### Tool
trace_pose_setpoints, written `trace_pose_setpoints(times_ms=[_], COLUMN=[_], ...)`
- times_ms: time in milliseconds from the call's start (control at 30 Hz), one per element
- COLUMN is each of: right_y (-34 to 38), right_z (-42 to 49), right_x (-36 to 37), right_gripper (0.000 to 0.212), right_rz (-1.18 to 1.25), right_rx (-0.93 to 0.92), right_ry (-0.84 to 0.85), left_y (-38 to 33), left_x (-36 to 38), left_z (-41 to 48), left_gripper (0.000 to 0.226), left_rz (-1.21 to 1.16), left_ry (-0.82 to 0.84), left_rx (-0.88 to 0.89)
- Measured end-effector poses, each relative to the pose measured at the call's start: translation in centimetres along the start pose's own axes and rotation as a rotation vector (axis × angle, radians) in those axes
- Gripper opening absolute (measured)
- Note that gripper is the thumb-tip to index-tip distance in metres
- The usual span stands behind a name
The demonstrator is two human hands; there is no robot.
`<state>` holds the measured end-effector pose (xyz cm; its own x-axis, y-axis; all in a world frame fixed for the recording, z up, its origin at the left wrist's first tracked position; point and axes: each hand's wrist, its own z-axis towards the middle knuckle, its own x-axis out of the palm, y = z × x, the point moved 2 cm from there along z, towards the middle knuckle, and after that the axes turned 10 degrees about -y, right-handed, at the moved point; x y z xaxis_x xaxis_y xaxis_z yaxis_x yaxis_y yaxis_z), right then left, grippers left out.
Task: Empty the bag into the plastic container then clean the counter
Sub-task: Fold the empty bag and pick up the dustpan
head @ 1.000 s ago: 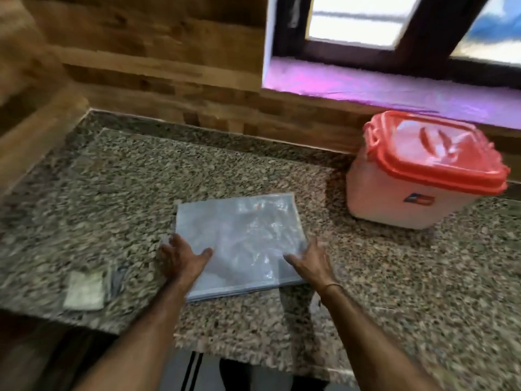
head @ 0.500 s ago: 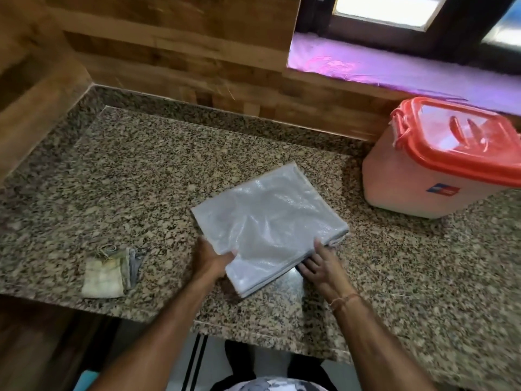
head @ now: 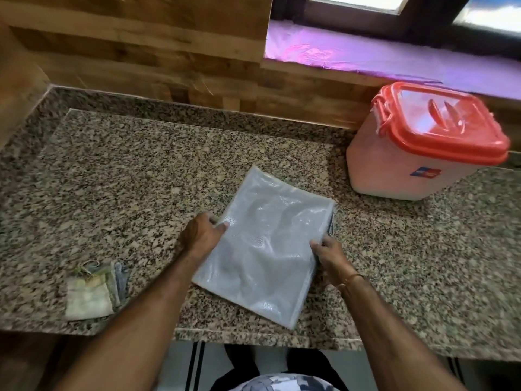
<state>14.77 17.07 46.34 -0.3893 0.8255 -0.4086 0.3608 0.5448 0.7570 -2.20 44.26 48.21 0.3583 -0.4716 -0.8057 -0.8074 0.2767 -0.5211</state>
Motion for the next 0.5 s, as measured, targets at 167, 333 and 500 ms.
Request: trace_pose_setpoints(times_ms=[167,333,500], right_y=[2.3,0.9,-0.2], right_z=[0.4,0.8,0.6], right_x=[-0.8,-1.2,-1.2], right_gripper=[0.015,0.02,0.04], right_rz=[-0.034,-0.165,-0.104], right_rx=[-0.089,-0.019,0.046], right_ry=[0.037,0.021,-0.04], left_y=[0.5,2.7,3.2], left_x=[0.6,2.3,2.1], left_z=[0.8,0.3,-0.8], left_gripper=[0.031,0.027,0.013], left_rz=[-0.194,-0.336,-0.528], left_ry=[0.037,0.069,0.083], left_rx=[-0.073,-0.245,-0.387])
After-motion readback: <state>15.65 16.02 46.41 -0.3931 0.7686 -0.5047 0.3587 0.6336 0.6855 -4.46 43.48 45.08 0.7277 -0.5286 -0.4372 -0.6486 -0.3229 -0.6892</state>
